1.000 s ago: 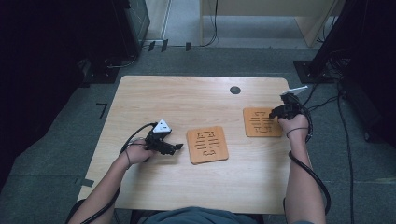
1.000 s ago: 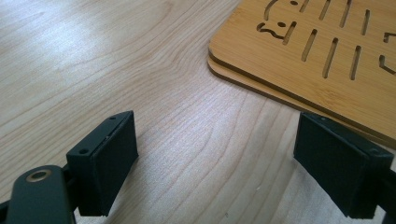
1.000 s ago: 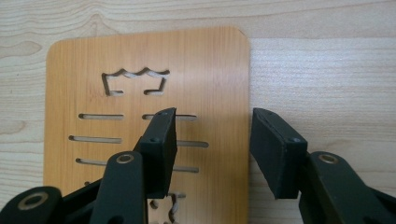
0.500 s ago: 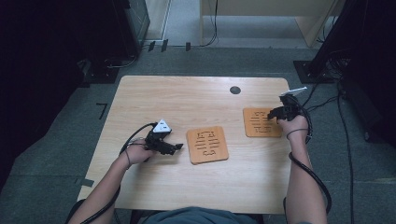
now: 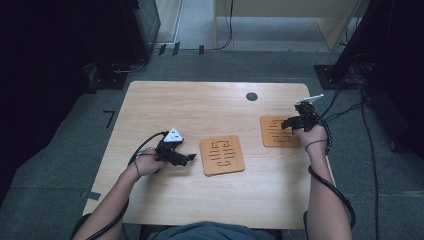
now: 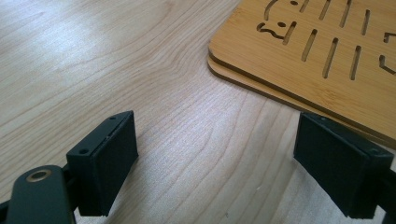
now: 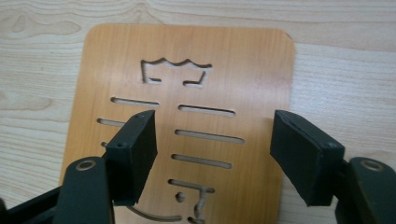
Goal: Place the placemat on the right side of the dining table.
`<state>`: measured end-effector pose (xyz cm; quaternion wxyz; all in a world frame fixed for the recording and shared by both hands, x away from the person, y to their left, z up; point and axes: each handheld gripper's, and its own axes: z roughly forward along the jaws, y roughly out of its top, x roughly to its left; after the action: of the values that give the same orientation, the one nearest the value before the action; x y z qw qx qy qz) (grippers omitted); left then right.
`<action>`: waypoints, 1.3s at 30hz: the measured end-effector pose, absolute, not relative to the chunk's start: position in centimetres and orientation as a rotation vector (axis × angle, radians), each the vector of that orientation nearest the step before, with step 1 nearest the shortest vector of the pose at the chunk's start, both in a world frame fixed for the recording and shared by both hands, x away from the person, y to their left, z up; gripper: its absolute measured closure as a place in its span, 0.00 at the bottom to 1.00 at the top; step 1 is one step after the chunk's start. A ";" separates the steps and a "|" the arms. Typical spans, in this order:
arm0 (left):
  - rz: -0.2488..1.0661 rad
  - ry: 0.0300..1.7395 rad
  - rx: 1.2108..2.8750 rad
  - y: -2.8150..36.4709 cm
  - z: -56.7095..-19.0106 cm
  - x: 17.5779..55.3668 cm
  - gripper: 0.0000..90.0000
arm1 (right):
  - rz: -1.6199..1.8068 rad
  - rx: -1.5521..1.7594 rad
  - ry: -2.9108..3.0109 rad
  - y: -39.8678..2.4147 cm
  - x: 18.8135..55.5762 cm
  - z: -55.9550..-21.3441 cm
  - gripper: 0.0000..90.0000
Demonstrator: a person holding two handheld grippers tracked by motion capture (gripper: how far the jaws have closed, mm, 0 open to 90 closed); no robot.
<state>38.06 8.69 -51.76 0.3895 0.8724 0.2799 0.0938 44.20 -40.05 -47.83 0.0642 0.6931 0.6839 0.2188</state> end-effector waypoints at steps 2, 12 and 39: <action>0.239 0.712 2.218 8.7 -51.8 38.1 0.14 | 0.660 2.088 2.069 -39.8 44.1 -47.8 0.33; 0.241 0.711 2.219 8.7 -51.8 38.1 0.14 | 0.696 2.052 2.149 -38.7 43.5 -47.7 0.24; 0.243 0.710 2.220 8.6 -51.8 38.0 0.14 | 0.708 1.882 2.294 -34.2 41.6 -47.3 0.24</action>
<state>38.03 8.65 -51.77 0.3886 0.8728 0.2793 0.0957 41.63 -34.20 -47.28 0.0453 0.6163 0.7513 0.2318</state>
